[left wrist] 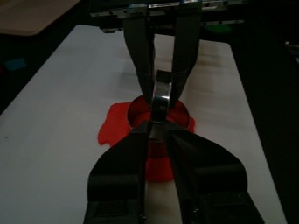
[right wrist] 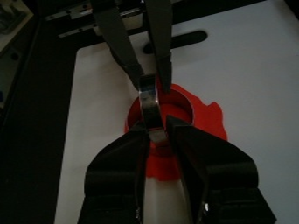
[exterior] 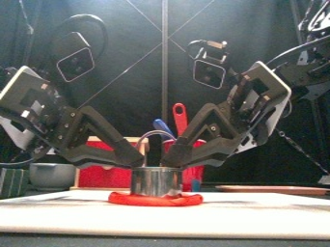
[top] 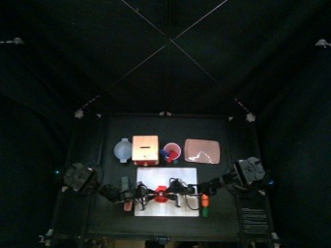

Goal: Get the cutter from the drawer then cut the dough then place the extra dough in the bowl
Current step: Cut the dough

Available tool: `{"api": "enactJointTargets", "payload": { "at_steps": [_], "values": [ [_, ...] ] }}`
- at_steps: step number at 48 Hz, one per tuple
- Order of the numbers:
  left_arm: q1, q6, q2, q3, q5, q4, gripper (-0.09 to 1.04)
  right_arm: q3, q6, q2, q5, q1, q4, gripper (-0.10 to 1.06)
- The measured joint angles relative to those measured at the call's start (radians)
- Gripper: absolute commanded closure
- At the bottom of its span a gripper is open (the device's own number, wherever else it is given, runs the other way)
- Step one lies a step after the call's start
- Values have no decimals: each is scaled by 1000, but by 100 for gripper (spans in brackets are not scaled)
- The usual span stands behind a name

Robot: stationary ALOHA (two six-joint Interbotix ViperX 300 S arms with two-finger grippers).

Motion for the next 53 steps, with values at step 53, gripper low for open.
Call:
{"api": "enactJointTargets", "payload": {
  "at_steps": [53],
  "values": [
    [0, 149, -80, 17, 51, 6, 16, -12, -5, -15, 17, -2, -38, 17]
  ]
}}
